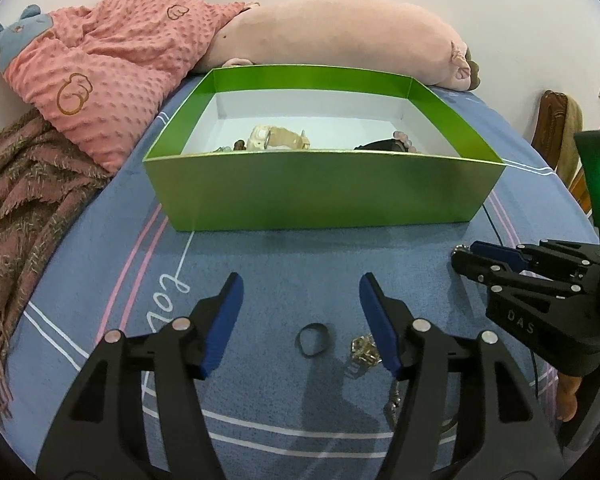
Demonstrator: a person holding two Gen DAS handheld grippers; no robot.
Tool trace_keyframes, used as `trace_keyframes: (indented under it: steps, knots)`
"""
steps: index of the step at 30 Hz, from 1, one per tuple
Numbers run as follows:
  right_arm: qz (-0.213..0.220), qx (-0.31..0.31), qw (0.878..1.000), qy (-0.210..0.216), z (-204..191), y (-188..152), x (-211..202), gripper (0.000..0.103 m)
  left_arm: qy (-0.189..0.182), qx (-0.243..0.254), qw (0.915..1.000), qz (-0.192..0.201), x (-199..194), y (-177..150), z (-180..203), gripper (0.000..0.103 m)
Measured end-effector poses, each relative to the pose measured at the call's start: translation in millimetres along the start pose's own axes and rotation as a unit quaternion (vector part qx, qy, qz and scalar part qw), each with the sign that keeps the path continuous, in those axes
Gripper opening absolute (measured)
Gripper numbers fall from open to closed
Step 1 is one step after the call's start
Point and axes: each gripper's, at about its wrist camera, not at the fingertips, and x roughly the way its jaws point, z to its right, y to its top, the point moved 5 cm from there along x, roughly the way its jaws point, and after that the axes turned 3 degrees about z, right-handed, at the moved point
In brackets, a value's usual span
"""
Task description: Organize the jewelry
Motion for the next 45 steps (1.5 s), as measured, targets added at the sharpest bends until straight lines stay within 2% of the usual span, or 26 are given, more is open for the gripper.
trace_keyframes:
  steps: [6,9,13,18,23,29,34,41,44,45]
  knots:
    - [0.0,0.0,1.0,0.005,-1,-1,-2,0.021,-0.018,-0.027,0.9994,-0.013,3,0,-12,0.062]
    - [0.0,0.005,1.0,0.008,0,-2,-2,0.021,-0.039,-0.055,0.9975,-0.023,5,2,-23,0.062]
    - [0.004,0.007,1.0,0.009,2,-1,-4,0.021,-0.048,-0.087,0.9946,-0.031,8,3,-38,0.062]
    - [0.01,0.009,1.0,0.012,4,-1,-9,0.021,-0.072,-0.093,0.9918,-0.05,15,0,-35,0.062]
    - [0.011,0.005,1.0,0.011,3,-2,-10,0.021,-0.087,-0.073,0.9925,-0.048,12,-4,-24,0.062]
    - [0.008,0.01,1.0,0.014,4,-2,-9,0.021,-0.094,-0.01,0.9951,-0.029,2,-8,4,0.062]
    - [0.014,0.01,1.0,0.007,5,-1,-12,0.021,-0.083,0.017,0.9954,-0.045,9,-15,14,0.052]
    - [0.011,0.009,1.0,0.004,4,-1,-11,0.021,-0.087,0.04,0.995,-0.031,5,-16,22,0.036]
    - [0.011,0.008,1.0,0.005,3,-1,-11,0.021,-0.096,0.043,0.9939,-0.032,4,-17,25,0.036]
    - [0.011,0.007,1.0,0.005,3,-1,-11,0.021,-0.104,0.045,0.9929,-0.036,3,-19,27,0.041]
